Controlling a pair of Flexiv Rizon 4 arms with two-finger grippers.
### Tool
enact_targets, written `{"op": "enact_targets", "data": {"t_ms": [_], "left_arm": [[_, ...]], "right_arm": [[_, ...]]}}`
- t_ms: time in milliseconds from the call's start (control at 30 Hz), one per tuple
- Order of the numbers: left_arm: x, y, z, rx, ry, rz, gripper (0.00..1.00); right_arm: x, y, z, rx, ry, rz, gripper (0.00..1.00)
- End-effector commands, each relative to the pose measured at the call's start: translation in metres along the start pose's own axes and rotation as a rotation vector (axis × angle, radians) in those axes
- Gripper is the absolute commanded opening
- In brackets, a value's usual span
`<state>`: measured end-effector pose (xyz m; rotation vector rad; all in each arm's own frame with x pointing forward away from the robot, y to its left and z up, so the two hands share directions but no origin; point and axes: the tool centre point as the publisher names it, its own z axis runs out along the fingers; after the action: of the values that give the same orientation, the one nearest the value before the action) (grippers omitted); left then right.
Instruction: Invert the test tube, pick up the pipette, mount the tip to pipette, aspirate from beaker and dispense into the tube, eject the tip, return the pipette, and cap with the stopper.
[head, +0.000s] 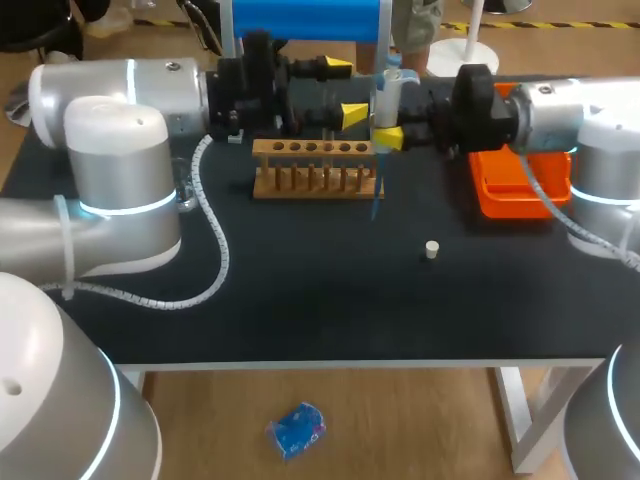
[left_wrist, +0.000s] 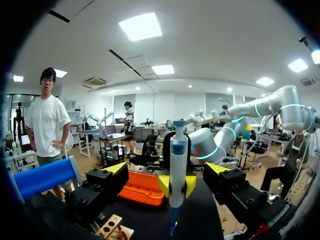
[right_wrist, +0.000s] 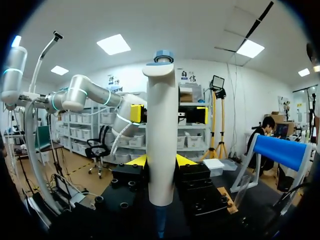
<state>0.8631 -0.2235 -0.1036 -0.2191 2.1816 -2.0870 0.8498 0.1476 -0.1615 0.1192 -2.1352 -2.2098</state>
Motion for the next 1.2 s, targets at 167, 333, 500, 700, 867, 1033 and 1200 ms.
{"op": "enact_targets", "data": {"t_ms": [167,333,500,700,867,1033,1200], "left_arm": [[-0.007,-0.004,0.000,0.025,-0.065,0.001,1.00],[-0.014,-0.008,0.013,0.018,-0.065,-0.006,1.00],[-0.022,-0.013,0.029,0.015,-0.059,-0.014,1.00],[-0.033,-0.022,0.047,0.007,-0.054,-0.025,1.00],[-0.043,-0.031,0.063,0.007,-0.041,-0.026,1.00],[-0.053,-0.037,0.081,0.010,-0.025,-0.031,1.00],[-0.061,-0.042,0.096,0.006,-0.001,-0.029,1.00]], "right_arm": [[0.003,0.021,-0.060,0.005,-0.040,-0.058,0.00],[-0.005,0.030,-0.092,0.004,-0.067,-0.100,0.00],[-0.017,0.035,-0.125,0.011,-0.091,-0.124,0.00],[-0.032,0.037,-0.159,-0.002,-0.124,-0.134,0.00],[-0.049,0.036,-0.189,0.019,-0.162,-0.114,0.00],[-0.061,0.035,-0.216,0.006,-0.190,-0.104,0.00],[-0.072,0.032,-0.239,0.005,-0.229,-0.092,0.00]]}}
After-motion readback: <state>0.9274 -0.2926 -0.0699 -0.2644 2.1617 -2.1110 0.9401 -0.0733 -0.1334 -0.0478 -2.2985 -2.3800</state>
